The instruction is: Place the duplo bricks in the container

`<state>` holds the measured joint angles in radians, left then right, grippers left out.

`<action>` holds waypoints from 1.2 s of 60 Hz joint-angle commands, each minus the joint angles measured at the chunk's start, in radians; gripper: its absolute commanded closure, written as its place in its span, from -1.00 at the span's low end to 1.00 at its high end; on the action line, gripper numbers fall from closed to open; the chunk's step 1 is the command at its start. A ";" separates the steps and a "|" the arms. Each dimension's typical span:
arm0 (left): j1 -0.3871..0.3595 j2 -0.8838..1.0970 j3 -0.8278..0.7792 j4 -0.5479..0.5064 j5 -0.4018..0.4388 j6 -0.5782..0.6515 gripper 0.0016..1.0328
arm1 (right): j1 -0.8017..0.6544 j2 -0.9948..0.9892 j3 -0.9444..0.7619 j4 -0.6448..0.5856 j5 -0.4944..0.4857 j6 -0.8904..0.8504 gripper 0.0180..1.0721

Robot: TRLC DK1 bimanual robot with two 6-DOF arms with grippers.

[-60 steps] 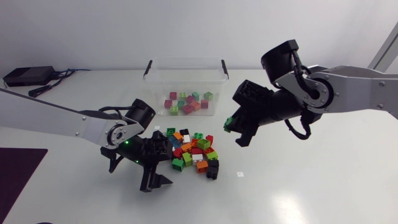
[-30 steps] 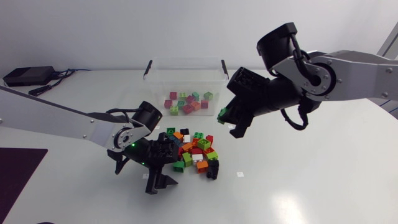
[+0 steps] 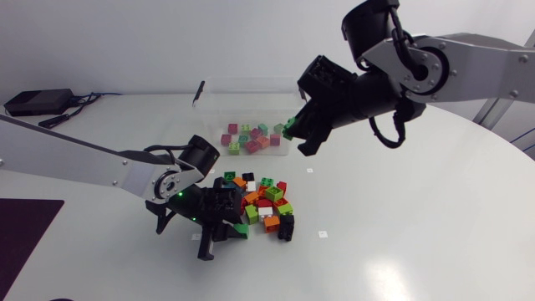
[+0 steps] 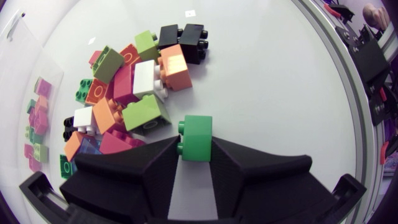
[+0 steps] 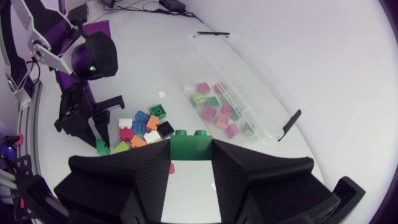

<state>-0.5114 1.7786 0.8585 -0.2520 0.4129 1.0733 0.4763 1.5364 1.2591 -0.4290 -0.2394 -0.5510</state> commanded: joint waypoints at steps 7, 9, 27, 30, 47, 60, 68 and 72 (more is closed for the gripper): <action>-0.003 -0.082 -0.027 -0.023 0.000 -0.007 0.58 | -0.004 0.131 0.148 0.027 -0.005 0.051 0.66; 0.001 -0.107 -0.035 -0.035 0.000 -0.007 0.58 | -0.005 0.162 0.184 0.027 -0.005 0.057 0.66; 0.068 -0.248 -0.059 -0.084 0.012 0.001 0.58 | -0.044 0.370 0.433 0.036 -0.005 0.103 0.66; 0.083 -0.269 -0.058 -0.090 0.013 0.002 0.58 | -0.053 0.413 0.480 0.038 -0.005 0.109 0.66; 0.169 -0.335 -0.027 -0.098 0.063 -0.001 0.58 | -0.077 0.544 0.620 0.041 -0.003 0.123 0.65; 0.212 -0.343 0.047 -0.095 0.110 -0.041 0.57 | -0.090 0.648 0.746 0.033 0.008 0.131 0.63; 0.229 -0.340 0.093 -0.069 0.132 -0.088 0.57 | -0.102 0.711 0.824 0.016 0.009 0.140 0.23; 0.243 -0.335 0.111 -0.032 0.142 -0.119 0.57 | -0.105 0.732 0.858 0.001 0.014 0.141 -0.29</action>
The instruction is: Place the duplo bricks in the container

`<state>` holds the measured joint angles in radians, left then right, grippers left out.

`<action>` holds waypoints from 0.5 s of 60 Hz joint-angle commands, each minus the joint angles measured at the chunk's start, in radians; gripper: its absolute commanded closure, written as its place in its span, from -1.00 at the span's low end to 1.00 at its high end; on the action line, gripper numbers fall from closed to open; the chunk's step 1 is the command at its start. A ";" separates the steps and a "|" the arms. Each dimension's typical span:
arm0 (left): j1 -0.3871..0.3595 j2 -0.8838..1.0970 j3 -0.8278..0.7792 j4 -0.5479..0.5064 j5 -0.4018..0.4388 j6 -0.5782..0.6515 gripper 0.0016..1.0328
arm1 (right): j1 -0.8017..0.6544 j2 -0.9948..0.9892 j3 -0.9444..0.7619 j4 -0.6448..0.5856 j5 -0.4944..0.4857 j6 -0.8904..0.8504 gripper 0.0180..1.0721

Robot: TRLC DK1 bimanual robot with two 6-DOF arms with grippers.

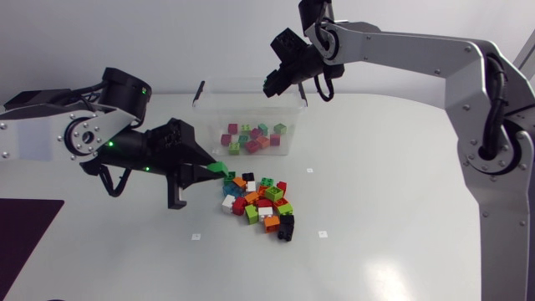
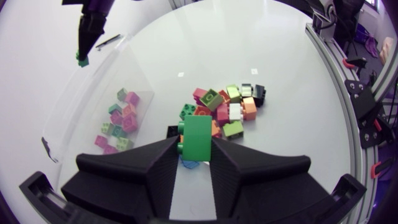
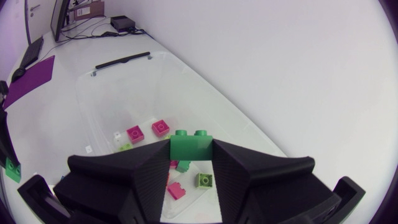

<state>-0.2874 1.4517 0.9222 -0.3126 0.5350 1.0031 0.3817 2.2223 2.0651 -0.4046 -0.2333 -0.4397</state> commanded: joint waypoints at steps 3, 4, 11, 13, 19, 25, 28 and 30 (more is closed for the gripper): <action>0.028 0.003 0.066 0.056 0.023 -0.077 0.57 | -0.010 0.056 0.070 -0.036 0.011 0.032 -0.65; 0.033 0.009 0.073 0.064 0.023 -0.083 0.57 | -0.010 0.059 0.075 -0.036 0.012 0.030 -0.71; 0.060 0.047 0.138 0.099 0.034 -0.133 0.57 | -0.014 0.056 0.082 -0.036 0.019 0.030 -0.85; 0.068 0.056 0.153 0.110 0.037 -0.144 0.57 | -0.014 0.051 0.082 -0.037 0.019 0.030 -0.86; 0.082 0.096 0.211 0.145 0.043 -0.195 0.57 | -0.017 0.028 0.064 -0.037 0.017 0.030 -0.86; 0.094 0.133 0.260 0.187 0.045 -0.242 0.57 | -0.014 -0.027 0.012 -0.034 0.017 0.029 -0.86; 0.094 0.151 0.288 0.195 0.045 -0.256 0.57 | -0.010 -0.059 -0.023 -0.025 0.017 0.029 -0.86; 0.097 0.167 0.308 0.205 0.045 -0.273 0.57 | -0.007 -0.090 -0.060 -0.013 0.017 0.029 -0.86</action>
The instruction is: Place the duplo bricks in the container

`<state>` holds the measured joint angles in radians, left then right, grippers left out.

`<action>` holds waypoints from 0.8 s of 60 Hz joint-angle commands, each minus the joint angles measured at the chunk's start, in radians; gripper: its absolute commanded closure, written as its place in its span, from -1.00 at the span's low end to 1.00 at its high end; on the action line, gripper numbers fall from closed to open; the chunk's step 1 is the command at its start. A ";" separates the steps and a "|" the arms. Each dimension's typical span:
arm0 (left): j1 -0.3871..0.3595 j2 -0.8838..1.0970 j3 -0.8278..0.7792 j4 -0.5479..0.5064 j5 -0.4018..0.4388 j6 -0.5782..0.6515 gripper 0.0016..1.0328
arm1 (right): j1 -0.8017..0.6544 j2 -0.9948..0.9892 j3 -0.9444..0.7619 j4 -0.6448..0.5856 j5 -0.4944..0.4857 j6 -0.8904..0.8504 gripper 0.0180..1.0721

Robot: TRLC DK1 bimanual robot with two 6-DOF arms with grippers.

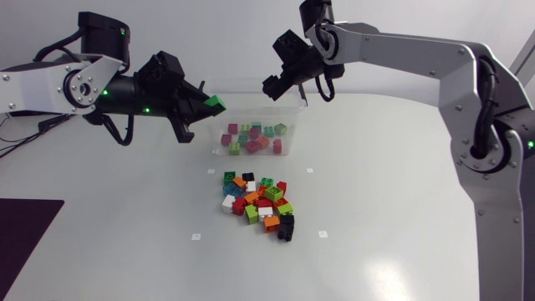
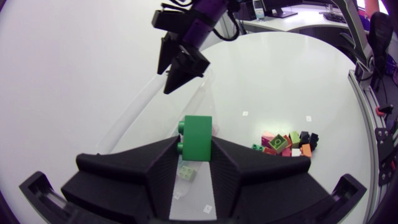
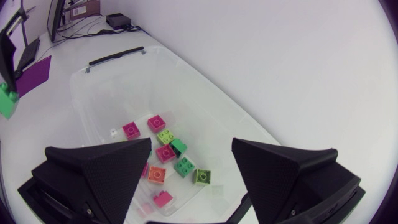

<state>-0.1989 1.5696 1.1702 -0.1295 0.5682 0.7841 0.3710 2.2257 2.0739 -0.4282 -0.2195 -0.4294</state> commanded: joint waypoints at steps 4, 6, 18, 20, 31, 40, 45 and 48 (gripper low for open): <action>0.009 0.083 0.103 0.033 0.012 -0.075 0.57 | 0.006 -0.153 -0.146 0.042 0.003 0.018 -0.86; 0.009 0.101 0.125 0.039 0.012 -0.085 0.57 | 0.009 -0.184 -0.184 0.054 0.003 0.018 -0.86; 0.004 0.208 0.236 0.060 0.012 -0.125 0.57 | 0.009 -0.347 -0.393 0.118 0.002 0.015 -0.86; 0.006 0.225 0.255 0.071 0.012 -0.137 0.57 | 0.006 -0.374 -0.426 0.128 0.000 0.014 -0.86; 0.000 0.333 0.379 0.076 0.009 -0.172 0.57 | -0.004 -0.511 -0.597 0.166 -0.006 0.014 -0.86; -0.014 0.415 0.482 0.071 -0.005 -0.195 0.57 | -0.010 -0.600 -0.735 0.194 -0.012 0.011 -0.86; -0.023 0.446 0.523 0.068 -0.018 -0.200 0.57 | -0.017 -0.635 -0.796 0.207 -0.014 0.008 -0.86; -0.028 0.468 0.548 0.065 -0.022 -0.201 0.57 | -0.023 -0.647 -0.822 0.210 -0.017 0.003 -0.86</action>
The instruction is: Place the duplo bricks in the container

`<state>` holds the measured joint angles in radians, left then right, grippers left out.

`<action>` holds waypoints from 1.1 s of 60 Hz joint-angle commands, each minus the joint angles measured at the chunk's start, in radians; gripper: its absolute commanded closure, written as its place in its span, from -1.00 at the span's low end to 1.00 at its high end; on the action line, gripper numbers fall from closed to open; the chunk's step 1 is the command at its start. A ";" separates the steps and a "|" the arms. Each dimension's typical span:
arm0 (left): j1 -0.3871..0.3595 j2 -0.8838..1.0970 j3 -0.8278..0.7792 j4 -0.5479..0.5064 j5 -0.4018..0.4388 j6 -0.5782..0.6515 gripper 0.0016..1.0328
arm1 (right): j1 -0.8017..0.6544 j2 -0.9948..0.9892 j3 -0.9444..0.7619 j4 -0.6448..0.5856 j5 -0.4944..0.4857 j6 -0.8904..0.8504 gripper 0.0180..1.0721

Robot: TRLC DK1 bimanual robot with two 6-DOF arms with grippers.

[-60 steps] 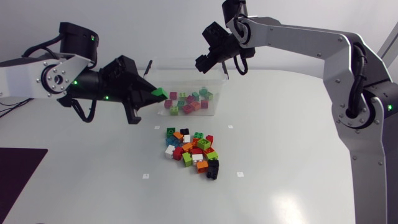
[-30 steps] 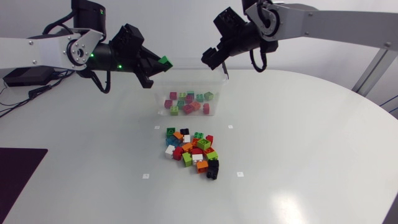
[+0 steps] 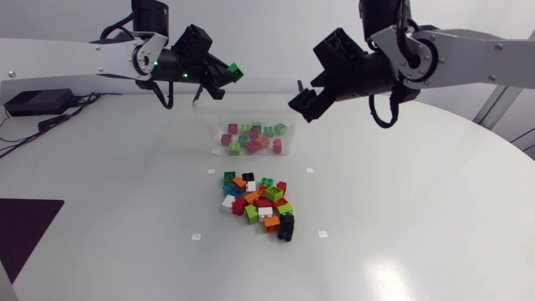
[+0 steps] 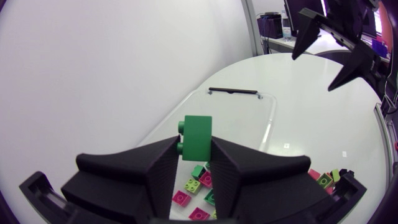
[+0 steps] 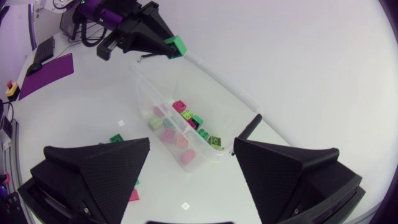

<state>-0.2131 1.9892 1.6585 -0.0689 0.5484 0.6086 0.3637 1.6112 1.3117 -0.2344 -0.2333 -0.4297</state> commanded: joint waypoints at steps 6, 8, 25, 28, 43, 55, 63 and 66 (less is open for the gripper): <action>-0.020 0.089 0.116 -0.022 -0.007 -0.030 0.56 | -0.029 -0.062 -0.114 0.026 -0.009 0.000 -0.86; -0.022 0.105 0.135 -0.031 -0.010 -0.030 0.56 | -0.034 -0.068 -0.127 0.027 -0.011 -0.003 -0.86; -0.043 0.192 0.254 -0.109 -0.062 -0.029 0.21 | -0.042 -0.100 -0.172 0.038 -0.014 -0.009 -0.86; -0.046 0.207 0.276 -0.127 -0.065 -0.026 -0.06 | -0.042 -0.100 -0.173 0.037 -0.014 -0.009 -0.86; -0.068 0.287 0.480 -0.348 -0.136 0.013 -0.90 | -0.039 -0.112 -0.192 0.038 -0.014 -0.009 -0.86; -0.048 0.211 0.500 -0.451 -0.111 0.028 -0.90 | -0.029 -0.116 -0.213 0.035 -0.024 -0.020 -0.86; -0.046 0.074 0.360 -0.477 -0.102 0.065 -0.90 | -0.017 -0.120 -0.241 0.015 -0.046 -0.046 -0.86; -0.049 0.010 0.273 -0.477 -0.100 0.091 -0.90 | -0.012 -0.117 -0.252 -0.011 -0.058 -0.070 -0.85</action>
<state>-0.2646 2.1338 2.0357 -0.5339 0.4366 0.6529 0.3393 1.5055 1.0988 -0.2150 -0.2749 -0.4606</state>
